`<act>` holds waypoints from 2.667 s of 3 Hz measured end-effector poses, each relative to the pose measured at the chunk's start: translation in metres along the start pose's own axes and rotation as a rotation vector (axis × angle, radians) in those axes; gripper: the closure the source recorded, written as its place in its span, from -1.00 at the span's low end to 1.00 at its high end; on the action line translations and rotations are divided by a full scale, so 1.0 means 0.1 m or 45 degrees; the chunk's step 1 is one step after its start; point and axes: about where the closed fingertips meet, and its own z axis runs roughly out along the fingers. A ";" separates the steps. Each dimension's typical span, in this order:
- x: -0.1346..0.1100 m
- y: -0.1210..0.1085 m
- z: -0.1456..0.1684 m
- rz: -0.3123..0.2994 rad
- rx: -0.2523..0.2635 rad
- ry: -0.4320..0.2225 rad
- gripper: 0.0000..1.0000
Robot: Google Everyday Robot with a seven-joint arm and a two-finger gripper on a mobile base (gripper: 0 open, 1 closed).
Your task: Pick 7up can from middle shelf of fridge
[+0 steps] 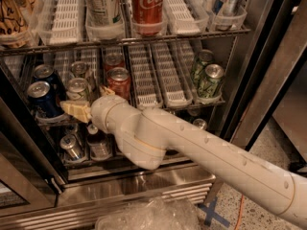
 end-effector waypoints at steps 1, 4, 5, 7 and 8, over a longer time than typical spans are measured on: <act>-0.03 0.05 0.09 -0.009 -0.015 0.007 -0.52; -0.03 0.05 0.10 -0.009 -0.016 0.008 0.76; -0.03 0.05 0.10 -0.009 -0.016 0.008 1.00; -0.09 0.16 -0.06 -0.037 -0.020 0.002 1.00; -0.09 0.17 -0.06 -0.039 -0.020 0.001 1.00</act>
Offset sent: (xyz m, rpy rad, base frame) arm 0.0030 0.0091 0.0019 -0.0063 -0.0007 0.0116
